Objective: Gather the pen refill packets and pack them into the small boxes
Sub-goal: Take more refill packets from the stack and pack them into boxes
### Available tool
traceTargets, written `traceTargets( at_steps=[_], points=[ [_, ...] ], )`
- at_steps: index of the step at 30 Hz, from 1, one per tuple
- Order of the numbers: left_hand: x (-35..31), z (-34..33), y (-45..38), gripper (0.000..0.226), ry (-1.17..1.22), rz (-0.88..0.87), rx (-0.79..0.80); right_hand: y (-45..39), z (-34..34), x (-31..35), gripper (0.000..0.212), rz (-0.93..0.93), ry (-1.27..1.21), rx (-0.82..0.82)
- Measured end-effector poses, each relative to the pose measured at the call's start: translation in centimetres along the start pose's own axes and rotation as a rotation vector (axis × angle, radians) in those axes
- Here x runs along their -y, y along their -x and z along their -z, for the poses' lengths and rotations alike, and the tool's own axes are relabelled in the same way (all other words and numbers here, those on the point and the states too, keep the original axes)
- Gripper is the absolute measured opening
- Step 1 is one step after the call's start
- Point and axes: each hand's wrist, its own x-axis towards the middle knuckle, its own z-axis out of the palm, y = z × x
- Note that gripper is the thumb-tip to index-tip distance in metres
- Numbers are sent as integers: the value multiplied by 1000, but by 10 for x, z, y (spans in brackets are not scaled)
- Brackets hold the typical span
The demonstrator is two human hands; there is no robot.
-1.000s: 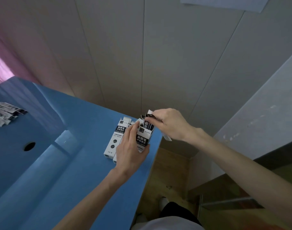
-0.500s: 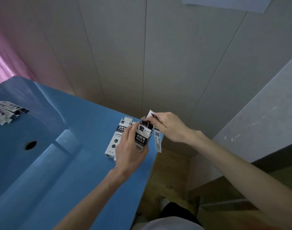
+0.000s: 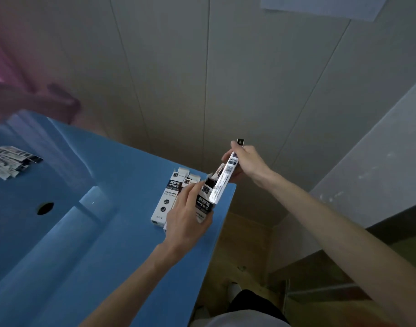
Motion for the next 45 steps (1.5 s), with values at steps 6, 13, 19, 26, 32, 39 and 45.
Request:
traceTargets(
  at_steps=[6, 13, 19, 26, 32, 39, 45],
  points=[
    [3, 0, 5, 83, 26, 9, 7, -2, 7, -9, 51, 54, -92, -240],
    [1, -1, 5, 83, 50, 1, -12, 3, 1, -18, 53, 454, 154, -363],
    [-4, -1, 0, 81, 107, 37, -55, 14, -19, -27, 49, 593, 672, -153],
    [-5, 3, -5, 80, 167, 55, -124, 31, -26, -26, 63, 522, 512, -41],
    [-6, 0, -2, 86, 277, -30, -310, 50, -32, -36, 56, 690, 398, -86],
    [1, -1, -6, 83, 247, -41, -287, 60, -43, -41, 59, 651, 455, -224],
    [1, 1, -6, 77, 291, -93, -356, 68, -44, -42, 67, 726, 416, -199]
  ],
)
